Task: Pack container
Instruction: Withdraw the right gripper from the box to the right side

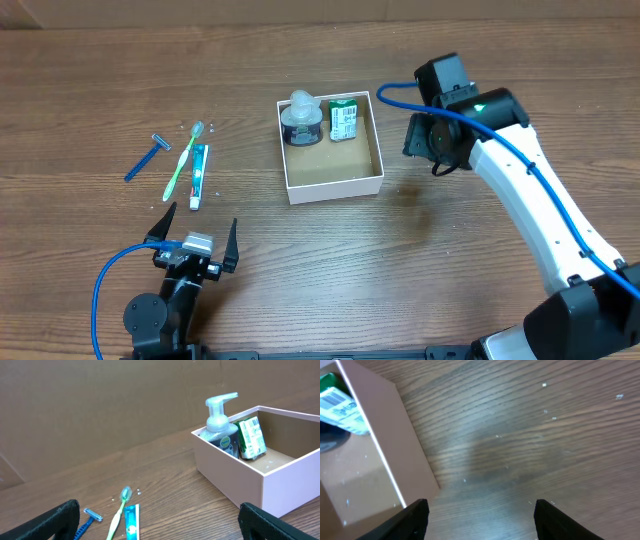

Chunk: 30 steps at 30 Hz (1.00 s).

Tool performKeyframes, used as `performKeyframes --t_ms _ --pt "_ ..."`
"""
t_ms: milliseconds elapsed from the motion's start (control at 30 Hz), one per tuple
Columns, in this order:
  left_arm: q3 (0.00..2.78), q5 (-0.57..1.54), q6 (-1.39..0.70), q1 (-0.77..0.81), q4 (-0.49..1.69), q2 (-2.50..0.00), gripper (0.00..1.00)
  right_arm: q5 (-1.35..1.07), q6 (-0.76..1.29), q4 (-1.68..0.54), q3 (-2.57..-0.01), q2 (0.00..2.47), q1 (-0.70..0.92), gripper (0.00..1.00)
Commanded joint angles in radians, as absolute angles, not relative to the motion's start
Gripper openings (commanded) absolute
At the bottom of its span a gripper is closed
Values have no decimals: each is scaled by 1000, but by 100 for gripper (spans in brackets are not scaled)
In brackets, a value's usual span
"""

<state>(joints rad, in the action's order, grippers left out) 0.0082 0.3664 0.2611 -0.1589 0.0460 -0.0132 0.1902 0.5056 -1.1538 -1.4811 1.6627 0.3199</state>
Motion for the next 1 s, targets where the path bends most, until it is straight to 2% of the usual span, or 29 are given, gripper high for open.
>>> performKeyframes --t_ms 0,333,967 --pt "5 366 247 -163 48 -4 100 154 521 -1087 -1385 1674 312 70" --pt "5 366 247 -163 47 -4 100 52 497 -862 -1230 1686 315 69" --pt "5 366 247 -163 48 -4 100 22 499 -845 -1230 1686 393 69"
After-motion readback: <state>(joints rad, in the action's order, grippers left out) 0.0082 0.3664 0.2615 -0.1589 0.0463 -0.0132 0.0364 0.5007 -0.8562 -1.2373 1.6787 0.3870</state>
